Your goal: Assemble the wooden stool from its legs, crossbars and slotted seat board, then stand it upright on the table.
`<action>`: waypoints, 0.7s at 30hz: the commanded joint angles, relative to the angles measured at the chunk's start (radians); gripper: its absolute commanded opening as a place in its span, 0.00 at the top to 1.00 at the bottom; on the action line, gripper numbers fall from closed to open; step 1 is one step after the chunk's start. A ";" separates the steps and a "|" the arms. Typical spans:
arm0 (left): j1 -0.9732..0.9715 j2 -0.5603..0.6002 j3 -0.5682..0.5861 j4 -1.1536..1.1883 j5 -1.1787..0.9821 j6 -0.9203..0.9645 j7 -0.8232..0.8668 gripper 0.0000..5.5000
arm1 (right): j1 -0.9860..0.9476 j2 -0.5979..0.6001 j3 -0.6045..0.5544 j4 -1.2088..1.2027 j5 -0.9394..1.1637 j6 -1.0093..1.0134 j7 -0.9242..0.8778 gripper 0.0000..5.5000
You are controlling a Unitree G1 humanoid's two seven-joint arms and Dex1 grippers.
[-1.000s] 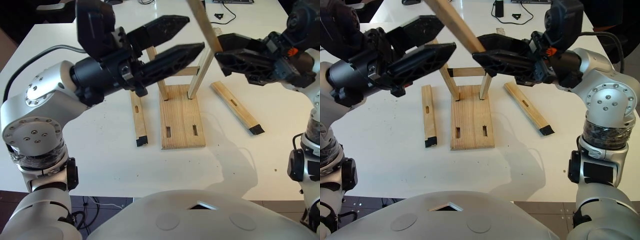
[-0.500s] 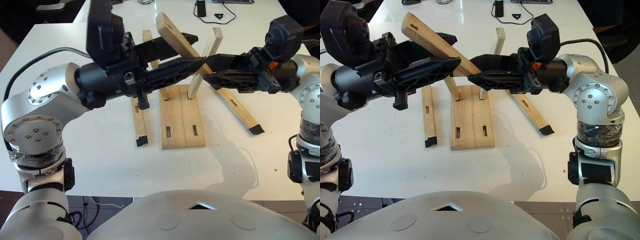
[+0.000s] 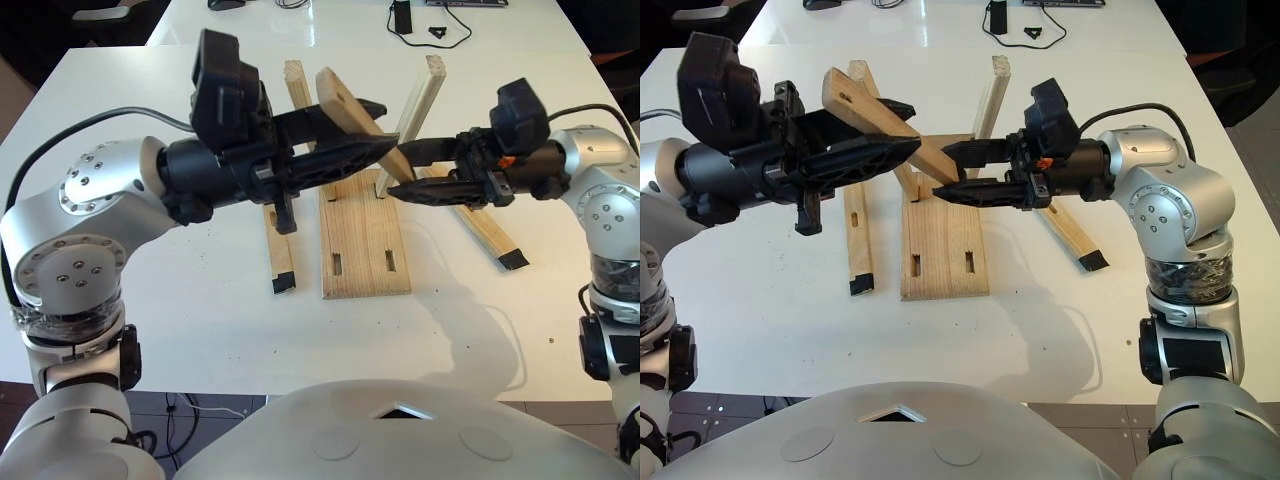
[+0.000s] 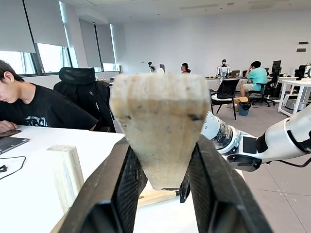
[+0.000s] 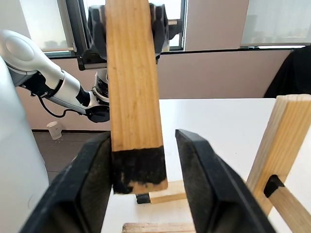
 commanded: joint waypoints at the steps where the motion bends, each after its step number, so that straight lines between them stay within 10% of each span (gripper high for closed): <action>1: 0.096 0.084 0.074 -0.003 0.050 -0.006 -0.082 0.77 | 0.051 -0.049 0.025 0.018 -0.091 -0.057 0.032 0.59; 8: 0.381 0.280 0.136 0.171 0.462 -0.170 -0.314 0.77 | 0.167 -0.104 -0.090 0.049 -0.119 -0.094 0.007 0.59; 21: 0.271 0.172 -0.081 0.542 0.824 -0.543 -0.485 0.77 | 0.158 -0.097 -0.036 0.094 -0.216 -0.152 0.010 0.59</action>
